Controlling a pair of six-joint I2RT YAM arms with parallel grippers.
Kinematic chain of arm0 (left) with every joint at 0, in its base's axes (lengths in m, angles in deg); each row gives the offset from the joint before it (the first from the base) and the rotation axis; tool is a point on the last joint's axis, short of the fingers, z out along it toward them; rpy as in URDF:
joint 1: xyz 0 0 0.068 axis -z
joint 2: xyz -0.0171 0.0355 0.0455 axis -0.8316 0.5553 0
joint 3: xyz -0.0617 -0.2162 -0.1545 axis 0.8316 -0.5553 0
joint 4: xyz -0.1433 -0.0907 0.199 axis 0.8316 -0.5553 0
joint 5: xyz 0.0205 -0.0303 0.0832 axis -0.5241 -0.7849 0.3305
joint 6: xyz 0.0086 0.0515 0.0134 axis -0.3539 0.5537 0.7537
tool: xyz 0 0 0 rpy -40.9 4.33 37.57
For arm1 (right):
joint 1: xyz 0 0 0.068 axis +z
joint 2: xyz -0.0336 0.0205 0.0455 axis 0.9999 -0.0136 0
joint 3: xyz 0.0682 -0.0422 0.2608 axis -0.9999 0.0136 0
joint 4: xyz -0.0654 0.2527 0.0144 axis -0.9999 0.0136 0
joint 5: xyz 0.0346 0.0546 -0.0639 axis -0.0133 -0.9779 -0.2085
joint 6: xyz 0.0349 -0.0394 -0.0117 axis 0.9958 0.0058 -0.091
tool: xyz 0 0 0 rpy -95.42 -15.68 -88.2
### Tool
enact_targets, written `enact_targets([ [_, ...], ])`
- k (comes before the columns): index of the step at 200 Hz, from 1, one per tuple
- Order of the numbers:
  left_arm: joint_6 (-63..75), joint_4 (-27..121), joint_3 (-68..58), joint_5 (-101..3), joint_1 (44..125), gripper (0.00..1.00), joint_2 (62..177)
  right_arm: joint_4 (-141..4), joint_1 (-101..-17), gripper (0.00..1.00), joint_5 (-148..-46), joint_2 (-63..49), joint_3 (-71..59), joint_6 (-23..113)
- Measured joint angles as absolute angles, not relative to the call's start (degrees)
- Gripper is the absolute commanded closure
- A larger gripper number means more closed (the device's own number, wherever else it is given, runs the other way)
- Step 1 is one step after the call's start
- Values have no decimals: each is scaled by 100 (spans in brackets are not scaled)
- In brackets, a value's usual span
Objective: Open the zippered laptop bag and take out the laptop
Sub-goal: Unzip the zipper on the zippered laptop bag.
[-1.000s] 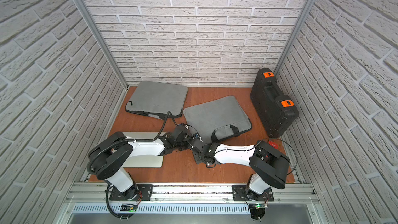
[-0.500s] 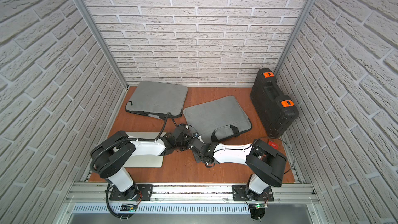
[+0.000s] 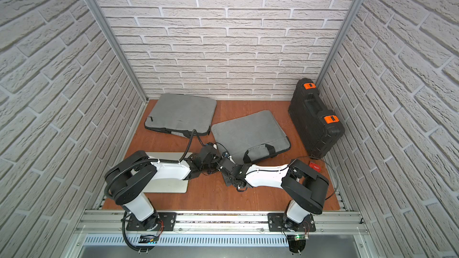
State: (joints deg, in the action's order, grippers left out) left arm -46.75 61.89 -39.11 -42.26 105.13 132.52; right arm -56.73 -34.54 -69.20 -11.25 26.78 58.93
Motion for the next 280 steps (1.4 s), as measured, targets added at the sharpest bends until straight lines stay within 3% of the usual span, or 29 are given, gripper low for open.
enact_targets([
  [40,-4713,6248,-3911,-4234,10506,100,13252,-5585,-3566,94,-7178,-961,2707,6026],
  [165,-4874,6589,-4078,-4396,10460,100,13278,-5078,-3905,94,-7877,-725,2663,6343],
  [280,-4960,6683,-4303,-4412,10428,100,13066,-4414,-4064,94,-7904,-500,2523,6304],
])
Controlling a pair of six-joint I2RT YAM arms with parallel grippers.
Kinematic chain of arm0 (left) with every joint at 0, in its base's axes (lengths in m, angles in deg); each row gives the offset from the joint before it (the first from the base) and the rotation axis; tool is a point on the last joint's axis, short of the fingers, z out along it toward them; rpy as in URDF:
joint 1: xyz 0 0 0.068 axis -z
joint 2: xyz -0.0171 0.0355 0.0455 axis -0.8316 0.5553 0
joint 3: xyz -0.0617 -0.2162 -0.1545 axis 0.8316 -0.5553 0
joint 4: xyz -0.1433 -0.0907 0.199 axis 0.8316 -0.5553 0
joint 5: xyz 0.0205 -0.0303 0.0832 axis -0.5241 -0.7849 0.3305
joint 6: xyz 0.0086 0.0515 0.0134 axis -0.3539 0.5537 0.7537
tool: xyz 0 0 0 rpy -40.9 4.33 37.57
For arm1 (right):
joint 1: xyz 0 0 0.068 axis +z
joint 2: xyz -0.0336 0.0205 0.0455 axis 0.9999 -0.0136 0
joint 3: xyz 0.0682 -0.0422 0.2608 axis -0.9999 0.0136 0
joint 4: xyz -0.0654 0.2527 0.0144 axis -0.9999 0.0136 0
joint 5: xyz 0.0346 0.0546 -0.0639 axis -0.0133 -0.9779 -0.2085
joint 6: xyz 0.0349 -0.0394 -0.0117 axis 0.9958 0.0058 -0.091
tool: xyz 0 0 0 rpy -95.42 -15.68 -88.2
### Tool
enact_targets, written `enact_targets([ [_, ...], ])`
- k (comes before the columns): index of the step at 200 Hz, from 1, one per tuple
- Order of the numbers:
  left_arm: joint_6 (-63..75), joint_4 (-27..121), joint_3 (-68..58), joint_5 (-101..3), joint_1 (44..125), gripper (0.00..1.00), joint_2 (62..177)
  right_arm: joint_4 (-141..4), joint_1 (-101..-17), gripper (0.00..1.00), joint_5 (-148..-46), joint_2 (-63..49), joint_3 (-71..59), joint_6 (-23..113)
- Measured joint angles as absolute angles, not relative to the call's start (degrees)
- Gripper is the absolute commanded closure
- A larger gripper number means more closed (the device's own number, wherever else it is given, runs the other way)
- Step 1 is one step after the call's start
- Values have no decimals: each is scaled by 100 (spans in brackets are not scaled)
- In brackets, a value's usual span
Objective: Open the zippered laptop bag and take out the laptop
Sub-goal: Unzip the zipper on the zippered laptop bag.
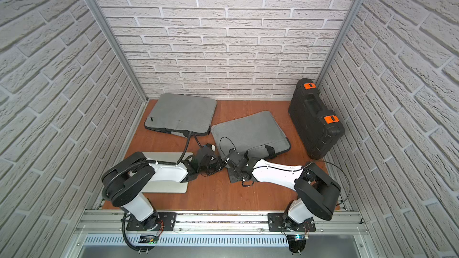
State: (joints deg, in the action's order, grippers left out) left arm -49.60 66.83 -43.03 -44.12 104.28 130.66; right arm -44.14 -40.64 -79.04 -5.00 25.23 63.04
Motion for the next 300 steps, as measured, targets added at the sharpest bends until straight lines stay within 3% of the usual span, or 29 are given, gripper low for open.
enact_targets([
  [300,-4103,5432,-4558,-4200,9556,100,12249,-3612,-4698,94,-7532,64,2746,6361],
])
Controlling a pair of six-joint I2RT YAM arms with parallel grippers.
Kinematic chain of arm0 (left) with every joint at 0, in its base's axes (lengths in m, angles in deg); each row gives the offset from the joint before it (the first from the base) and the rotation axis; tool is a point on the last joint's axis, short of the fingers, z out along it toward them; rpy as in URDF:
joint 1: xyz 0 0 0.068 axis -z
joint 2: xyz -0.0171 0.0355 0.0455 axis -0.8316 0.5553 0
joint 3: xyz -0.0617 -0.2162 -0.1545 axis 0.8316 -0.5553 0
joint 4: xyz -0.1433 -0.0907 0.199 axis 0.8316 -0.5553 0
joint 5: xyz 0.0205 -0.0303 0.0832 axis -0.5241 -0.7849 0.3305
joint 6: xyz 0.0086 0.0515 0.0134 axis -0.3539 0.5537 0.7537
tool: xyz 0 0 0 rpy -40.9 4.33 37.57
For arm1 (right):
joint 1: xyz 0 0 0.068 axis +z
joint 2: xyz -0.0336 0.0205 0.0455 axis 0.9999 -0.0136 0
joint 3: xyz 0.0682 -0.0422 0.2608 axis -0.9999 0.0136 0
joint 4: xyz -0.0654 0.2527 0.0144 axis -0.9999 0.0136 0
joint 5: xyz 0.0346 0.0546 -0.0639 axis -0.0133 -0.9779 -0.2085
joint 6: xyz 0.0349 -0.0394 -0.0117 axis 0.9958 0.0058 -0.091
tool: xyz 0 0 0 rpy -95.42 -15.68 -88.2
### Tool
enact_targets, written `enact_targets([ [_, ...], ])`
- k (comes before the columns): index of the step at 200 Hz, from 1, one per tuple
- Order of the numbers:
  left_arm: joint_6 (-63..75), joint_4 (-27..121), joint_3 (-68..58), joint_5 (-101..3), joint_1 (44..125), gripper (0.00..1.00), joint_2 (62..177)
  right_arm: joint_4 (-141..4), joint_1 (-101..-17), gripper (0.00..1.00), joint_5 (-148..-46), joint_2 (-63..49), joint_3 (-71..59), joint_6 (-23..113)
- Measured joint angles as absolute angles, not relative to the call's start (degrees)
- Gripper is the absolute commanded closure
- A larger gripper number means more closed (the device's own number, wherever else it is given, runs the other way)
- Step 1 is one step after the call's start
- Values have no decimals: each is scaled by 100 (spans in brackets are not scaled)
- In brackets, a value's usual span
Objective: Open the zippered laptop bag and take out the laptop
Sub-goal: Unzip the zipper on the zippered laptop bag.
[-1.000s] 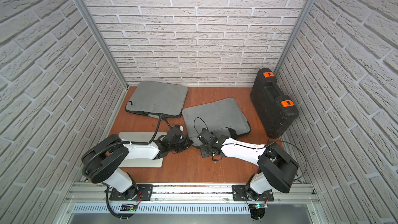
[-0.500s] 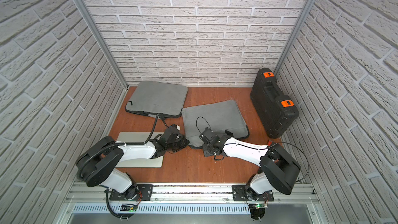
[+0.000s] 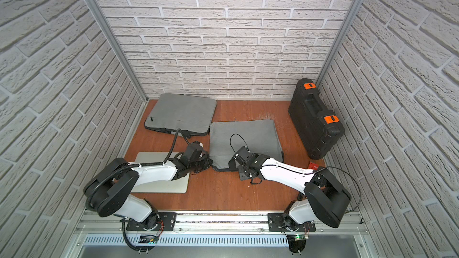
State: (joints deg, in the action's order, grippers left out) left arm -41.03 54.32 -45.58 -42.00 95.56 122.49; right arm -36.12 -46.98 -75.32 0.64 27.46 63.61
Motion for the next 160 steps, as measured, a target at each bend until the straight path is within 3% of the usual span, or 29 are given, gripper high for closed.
enact_targets([
  [160,-3344,4740,-3610,-4189,9105,100,12887,-3199,-4873,94,-7410,709,3126,6667],
])
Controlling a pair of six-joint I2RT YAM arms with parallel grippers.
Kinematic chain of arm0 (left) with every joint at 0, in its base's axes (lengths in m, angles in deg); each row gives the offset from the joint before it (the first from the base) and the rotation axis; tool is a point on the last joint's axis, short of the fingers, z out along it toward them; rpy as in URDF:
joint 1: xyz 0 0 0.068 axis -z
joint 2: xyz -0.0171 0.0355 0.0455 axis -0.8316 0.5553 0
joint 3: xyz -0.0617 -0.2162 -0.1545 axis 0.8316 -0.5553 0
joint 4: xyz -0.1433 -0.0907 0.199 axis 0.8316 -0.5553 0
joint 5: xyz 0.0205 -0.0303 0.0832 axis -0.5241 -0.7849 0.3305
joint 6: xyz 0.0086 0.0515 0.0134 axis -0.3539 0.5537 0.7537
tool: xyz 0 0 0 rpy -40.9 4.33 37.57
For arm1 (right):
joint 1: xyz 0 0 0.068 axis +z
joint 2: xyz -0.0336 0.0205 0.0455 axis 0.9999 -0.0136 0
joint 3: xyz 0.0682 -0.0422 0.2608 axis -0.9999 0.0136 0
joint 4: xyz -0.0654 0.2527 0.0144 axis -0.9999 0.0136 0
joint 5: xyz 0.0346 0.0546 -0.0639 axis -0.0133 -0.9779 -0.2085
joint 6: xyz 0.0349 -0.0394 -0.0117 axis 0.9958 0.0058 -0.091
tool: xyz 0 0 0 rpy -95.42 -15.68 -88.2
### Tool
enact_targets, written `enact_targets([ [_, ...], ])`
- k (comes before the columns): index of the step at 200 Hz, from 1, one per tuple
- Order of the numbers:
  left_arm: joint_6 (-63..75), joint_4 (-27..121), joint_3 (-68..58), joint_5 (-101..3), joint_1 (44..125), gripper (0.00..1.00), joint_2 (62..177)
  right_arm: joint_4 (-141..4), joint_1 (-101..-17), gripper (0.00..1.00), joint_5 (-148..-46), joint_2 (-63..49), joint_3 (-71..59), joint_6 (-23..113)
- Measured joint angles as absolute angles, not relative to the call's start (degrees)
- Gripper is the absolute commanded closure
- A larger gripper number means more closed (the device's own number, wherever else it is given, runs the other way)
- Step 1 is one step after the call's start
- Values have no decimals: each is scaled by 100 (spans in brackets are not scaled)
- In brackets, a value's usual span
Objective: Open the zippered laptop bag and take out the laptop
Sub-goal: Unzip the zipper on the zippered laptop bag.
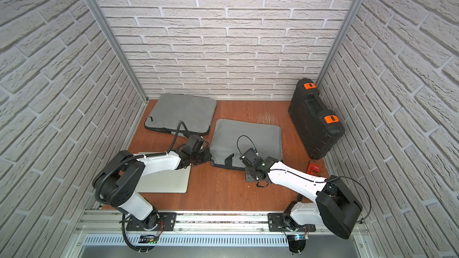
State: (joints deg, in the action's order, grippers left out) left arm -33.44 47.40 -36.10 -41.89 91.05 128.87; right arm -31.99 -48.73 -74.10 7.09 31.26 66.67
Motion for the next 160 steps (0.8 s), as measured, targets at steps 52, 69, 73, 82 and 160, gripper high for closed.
enact_targets([
  [52,-3231,4805,-3245,-4234,8839,78,13226,-3437,-4890,94,-7742,709,3290,6830],
  [69,-3259,4807,-3245,-4195,8745,70,13226,-3485,-4893,94,-7840,709,3303,6887],
  [73,-3259,4810,-3247,-4189,8738,69,13223,-3494,-4893,94,-7862,709,3308,6903],
  [82,-3270,4818,-3262,-4180,8718,66,13206,-3509,-4893,94,-7899,709,3319,6924],
  [160,-3814,4617,-3962,-3592,9488,48,11888,-3511,-4809,94,-7982,700,3325,7136],
])
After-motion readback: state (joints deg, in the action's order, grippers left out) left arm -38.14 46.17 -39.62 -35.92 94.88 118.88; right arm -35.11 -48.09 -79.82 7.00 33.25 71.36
